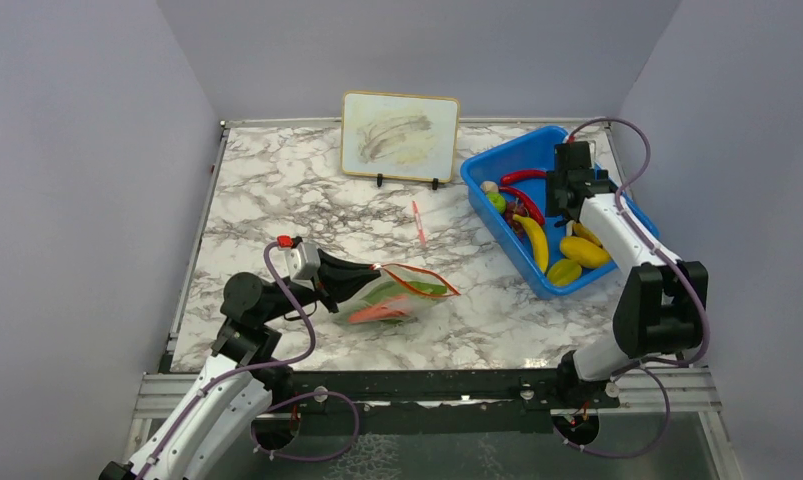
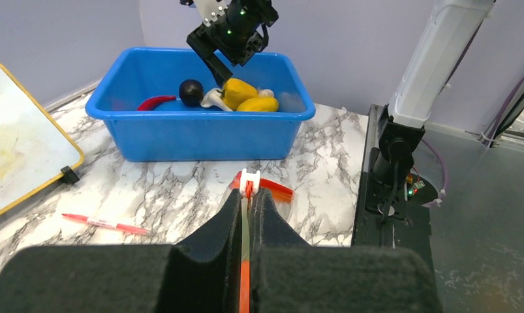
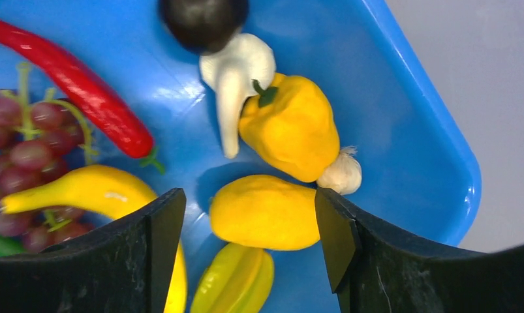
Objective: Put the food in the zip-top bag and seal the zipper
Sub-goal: Pick up the fake vegetable from the bin.
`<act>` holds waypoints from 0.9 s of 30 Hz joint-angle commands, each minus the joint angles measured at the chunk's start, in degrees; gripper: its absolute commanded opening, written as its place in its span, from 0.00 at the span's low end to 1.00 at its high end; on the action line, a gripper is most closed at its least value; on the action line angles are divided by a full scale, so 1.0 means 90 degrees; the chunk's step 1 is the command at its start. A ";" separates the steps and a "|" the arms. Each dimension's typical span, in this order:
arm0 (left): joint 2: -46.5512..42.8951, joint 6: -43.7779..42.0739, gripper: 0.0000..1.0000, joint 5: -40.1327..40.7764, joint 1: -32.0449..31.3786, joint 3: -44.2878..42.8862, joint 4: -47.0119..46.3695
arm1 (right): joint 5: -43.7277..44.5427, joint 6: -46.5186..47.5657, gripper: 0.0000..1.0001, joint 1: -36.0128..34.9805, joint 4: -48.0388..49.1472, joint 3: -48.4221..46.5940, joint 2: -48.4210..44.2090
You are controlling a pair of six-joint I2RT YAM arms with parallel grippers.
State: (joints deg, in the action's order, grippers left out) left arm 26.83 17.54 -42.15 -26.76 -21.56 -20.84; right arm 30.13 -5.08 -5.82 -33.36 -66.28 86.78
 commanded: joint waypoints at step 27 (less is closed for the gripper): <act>-0.0218 -0.0474 0.00 0.0124 -0.0037 -0.0170 0.0428 | 0.0143 0.0613 0.73 0.0891 0.0956 -0.0339 0.1871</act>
State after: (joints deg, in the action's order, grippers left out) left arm 25.69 14.35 -41.95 -26.76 -21.58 -17.41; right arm 33.61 0.47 1.98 -25.34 -67.64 103.53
